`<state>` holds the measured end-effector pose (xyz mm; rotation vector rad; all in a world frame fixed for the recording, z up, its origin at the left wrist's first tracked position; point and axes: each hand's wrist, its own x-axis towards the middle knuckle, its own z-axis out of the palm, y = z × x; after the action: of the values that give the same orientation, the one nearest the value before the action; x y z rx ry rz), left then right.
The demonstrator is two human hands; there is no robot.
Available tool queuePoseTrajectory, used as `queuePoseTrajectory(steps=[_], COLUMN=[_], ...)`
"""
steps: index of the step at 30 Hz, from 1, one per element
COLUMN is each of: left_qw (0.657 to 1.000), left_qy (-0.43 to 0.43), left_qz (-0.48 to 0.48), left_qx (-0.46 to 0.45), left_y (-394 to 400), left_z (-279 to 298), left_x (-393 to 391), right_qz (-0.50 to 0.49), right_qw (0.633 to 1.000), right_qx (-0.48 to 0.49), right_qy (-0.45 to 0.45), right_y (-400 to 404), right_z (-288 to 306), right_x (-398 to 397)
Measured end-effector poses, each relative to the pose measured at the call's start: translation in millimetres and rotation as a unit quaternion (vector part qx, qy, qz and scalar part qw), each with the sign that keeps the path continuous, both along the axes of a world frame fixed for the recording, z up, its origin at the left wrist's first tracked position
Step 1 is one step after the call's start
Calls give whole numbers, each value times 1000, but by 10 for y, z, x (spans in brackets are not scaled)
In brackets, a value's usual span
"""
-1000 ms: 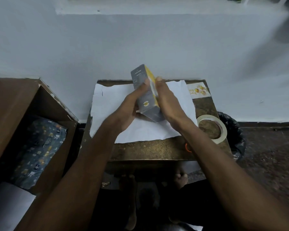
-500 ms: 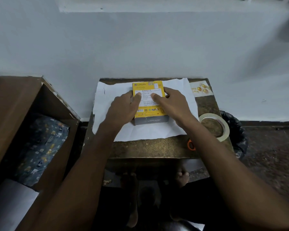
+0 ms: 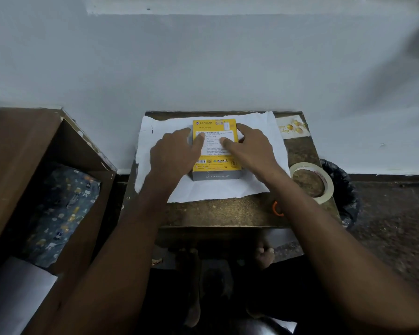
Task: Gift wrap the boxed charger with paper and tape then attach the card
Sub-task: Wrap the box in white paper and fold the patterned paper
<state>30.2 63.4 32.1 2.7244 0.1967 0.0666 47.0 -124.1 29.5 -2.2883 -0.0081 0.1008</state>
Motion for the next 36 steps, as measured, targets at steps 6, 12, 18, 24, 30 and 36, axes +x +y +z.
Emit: queuePoseTrajectory(steps=[6,12,18,24,30,36], left_qw=[993,986,979,980,991,977], left_qy=[-10,26,80,10,2,-126], left_qz=[112,143,154,157,42,-56], left_qx=[42,-84,-107,-121,-130,-160], left_y=[300,606,699,705,768,411], left_z=[78,204,127,193,303,521], left_x=[-23,-93,-65,-90,-153,-113], right_qz=[33,60,46,10,-1,7], right_qw=[993,983,985,981,981,983], right_qx=[-112,-171,-166,-187,-192,-181], right_qy=[-23,-32,-32,-46,-35,-16], right_y=[21,115,151,308,390,358], right_z=[-3,40,27,-9,-8,56], right_x=[-9,-68,-112,-195,-236,-218])
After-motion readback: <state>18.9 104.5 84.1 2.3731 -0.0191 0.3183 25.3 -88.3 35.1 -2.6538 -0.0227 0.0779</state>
